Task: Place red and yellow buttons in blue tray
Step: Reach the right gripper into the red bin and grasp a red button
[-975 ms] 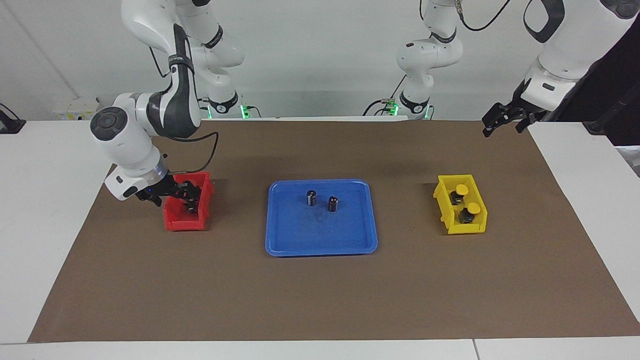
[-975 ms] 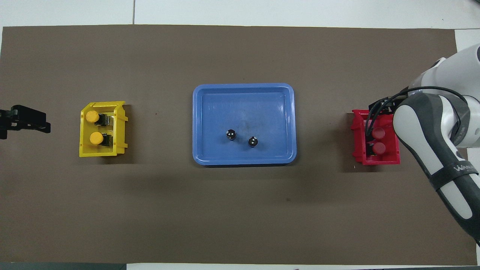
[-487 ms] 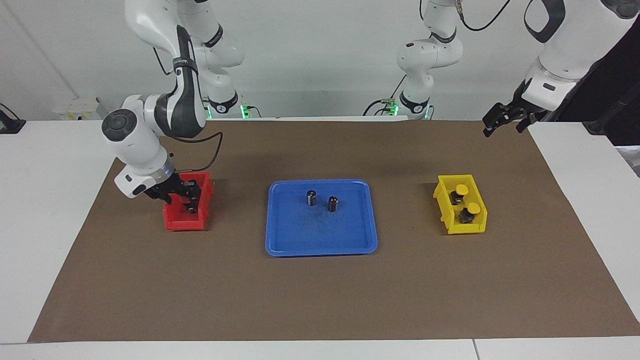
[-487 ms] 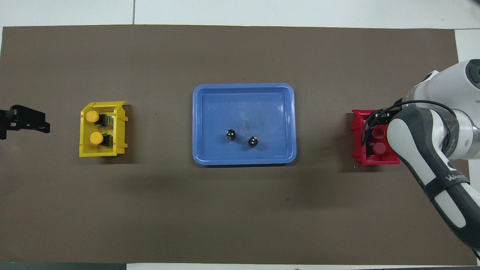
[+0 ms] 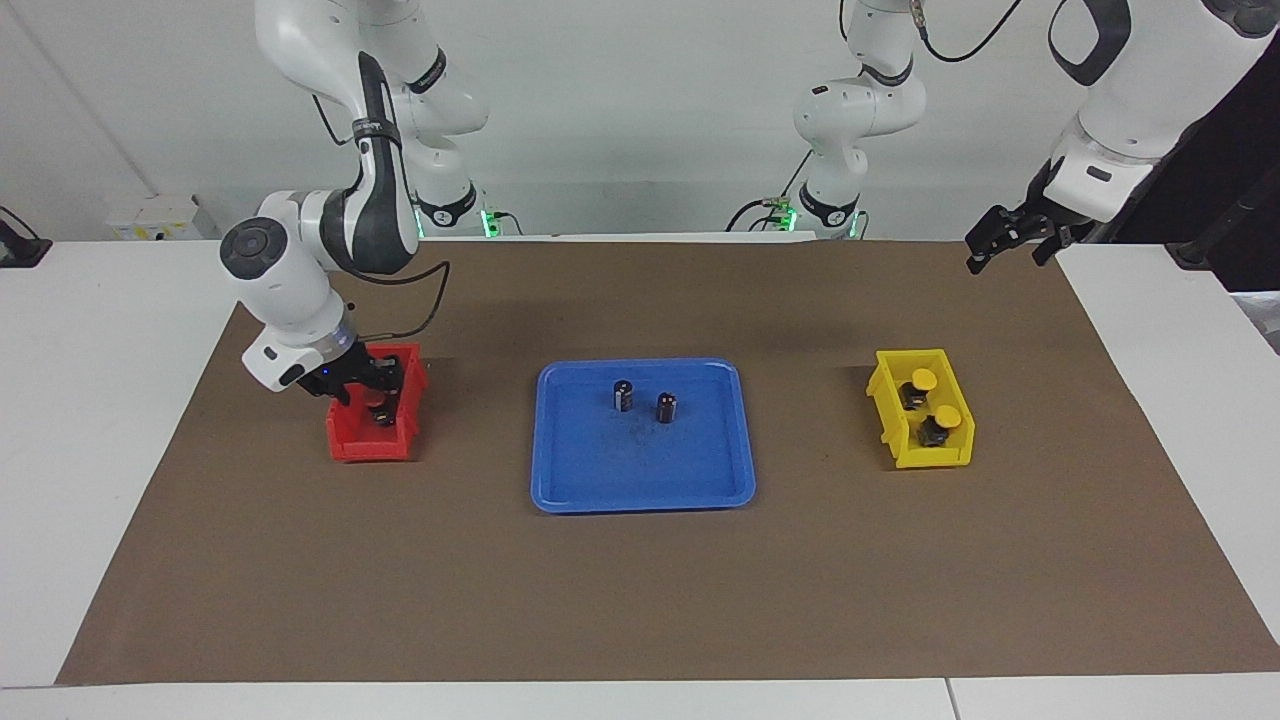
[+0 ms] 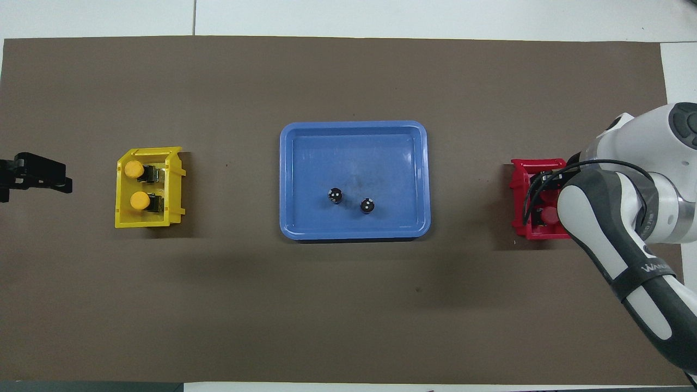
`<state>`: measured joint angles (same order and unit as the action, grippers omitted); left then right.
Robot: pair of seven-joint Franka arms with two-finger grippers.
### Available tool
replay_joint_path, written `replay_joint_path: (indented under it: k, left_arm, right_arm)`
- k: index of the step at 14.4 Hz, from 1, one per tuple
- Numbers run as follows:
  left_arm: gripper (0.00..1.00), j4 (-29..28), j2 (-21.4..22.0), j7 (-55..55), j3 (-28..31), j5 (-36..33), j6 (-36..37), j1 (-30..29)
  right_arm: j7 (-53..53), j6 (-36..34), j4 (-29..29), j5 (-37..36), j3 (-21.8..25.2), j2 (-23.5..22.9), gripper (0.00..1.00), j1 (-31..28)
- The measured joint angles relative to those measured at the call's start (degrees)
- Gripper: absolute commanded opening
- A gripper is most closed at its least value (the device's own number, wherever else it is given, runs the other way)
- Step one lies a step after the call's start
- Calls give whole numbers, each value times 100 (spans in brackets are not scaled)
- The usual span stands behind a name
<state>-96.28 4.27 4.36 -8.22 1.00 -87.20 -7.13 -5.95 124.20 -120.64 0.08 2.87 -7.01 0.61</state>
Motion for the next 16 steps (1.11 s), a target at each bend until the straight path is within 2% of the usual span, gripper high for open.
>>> replay_joint_path:
  k: [7,10,12,13,14,16]
  left_arm:
    - [100,0,0,0,0,0,0,0]
    - [100,0,0,0,0,0,0,0]
    - [100,0,0,0,0,0,0,0]
    - [100,0,0,1,0,0,0,0]
    - [100,0,0,0,0,0,0,0]
    - [100,0,0,1,0,0,0,0]
  right_arm:
    - [-25,87,-126,0,2,83,56,0]
    - [-28,162,-185,0,3,88,54,0]
    - [-74,208,-224,0,3,92,45,-1]
    - [-126,218,-236,0,4,93,37,-3]
    - [-142,222,-238,0,7,95,23,-6]
    - [-154,223,-240,0,10,99,14,-6]
